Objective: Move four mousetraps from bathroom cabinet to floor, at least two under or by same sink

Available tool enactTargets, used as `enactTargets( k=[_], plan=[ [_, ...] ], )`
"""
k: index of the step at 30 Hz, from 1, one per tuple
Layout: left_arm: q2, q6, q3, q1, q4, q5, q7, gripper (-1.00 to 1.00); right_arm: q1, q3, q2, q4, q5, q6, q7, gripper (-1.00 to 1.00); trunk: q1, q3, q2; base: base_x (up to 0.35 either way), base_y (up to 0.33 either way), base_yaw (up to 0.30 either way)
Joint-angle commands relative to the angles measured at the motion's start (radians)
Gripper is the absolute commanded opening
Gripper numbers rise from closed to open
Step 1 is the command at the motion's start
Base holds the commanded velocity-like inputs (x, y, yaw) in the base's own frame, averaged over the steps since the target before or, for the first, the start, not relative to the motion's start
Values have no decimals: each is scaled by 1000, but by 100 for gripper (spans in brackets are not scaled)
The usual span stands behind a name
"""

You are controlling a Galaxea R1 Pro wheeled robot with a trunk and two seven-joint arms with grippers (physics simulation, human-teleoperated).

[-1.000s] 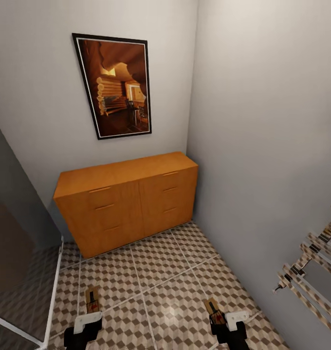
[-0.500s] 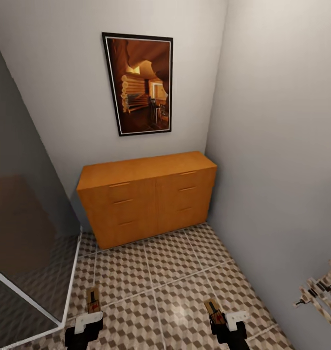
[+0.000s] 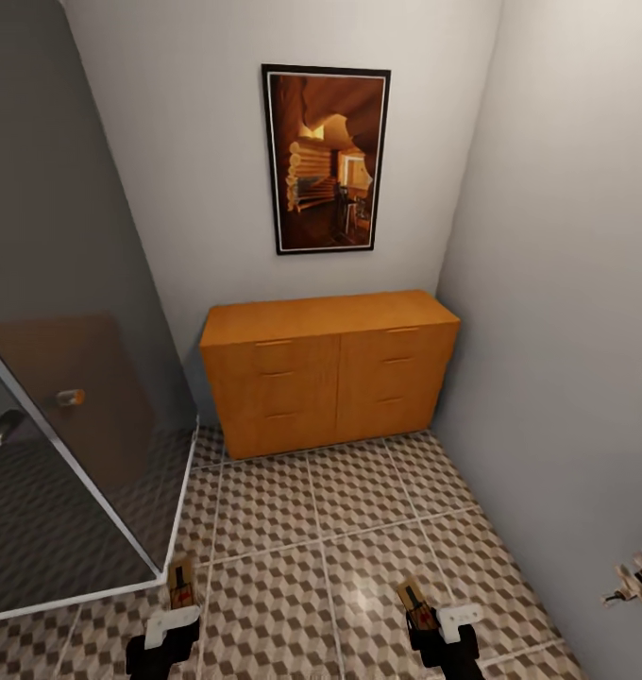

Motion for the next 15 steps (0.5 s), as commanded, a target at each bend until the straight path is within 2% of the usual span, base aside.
enactTargets(
  k=[1,9,15],
  plan=[
    [-1,-4,-8,-2,4,-2,8,-100,-1,6,0,1,4,-2,-8,-100,0,-3,-2,-235,0,252],
    [-1,-4,-8,-2,4,-2,8,-100,-1,6,0,1,4,-2,-8,-100,0,-8,-2,-244,0,252],
    [-1,-4,-8,-1,4,-2,8,-100,-1,6,-1,1,4,-2,-8,-100,0,-12,-2,-151,0,251]
  ],
)
